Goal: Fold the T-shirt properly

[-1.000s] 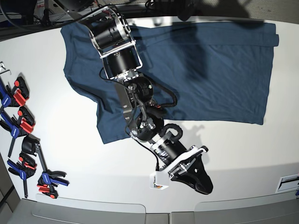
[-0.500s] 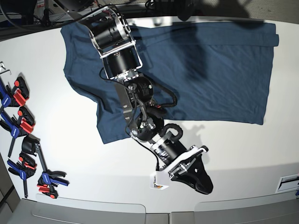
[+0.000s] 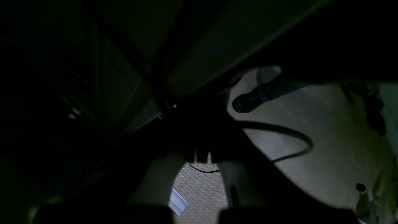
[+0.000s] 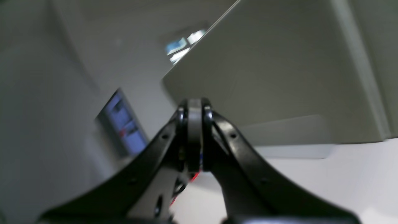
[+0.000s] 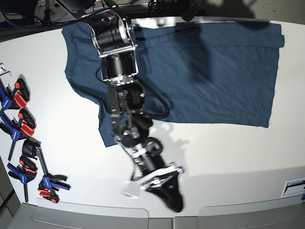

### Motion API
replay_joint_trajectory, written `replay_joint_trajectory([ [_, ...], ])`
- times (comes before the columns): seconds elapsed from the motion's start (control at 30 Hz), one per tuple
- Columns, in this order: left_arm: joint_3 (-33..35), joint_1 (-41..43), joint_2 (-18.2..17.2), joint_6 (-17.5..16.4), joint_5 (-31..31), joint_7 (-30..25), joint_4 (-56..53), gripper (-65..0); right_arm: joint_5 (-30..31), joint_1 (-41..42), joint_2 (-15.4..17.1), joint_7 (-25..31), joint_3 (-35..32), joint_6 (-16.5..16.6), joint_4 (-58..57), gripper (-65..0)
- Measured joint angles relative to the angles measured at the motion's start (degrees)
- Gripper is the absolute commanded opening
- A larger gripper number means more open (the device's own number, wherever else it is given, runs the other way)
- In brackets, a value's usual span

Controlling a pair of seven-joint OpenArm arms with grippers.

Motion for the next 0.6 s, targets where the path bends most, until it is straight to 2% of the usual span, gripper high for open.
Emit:
replay_joint_trajectory([
  [0.13, 0.00, 0.02, 0.00, 0.00, 0.02, 0.00, 0.00, -65.0, 0.02, -0.35, 0.04, 0.57, 6.03, -0.17, 0.00, -65.0],
  [0.27, 0.00, 0.02, 0.00, 0.02, 0.00, -0.02, 0.00, -65.0, 0.04, -1.38, -0.02, 1.33, 7.76, -0.11, 0.00, -65.0],
  [0.43, 0.00, 0.00, -0.02, 0.00, 0.00, -0.02, 0.00, -65.0, -0.02, -4.28, 0.02, 2.05, 5.22, 3.30, 0.00, -65.0],
  [0.6, 0.00, 0.02, 0.00, 0.00, 0.02, -0.02, 0.00, -65.0, 0.00, -4.59, 0.02, 1.97, 1.70, 3.67, 0.00, -65.0],
])
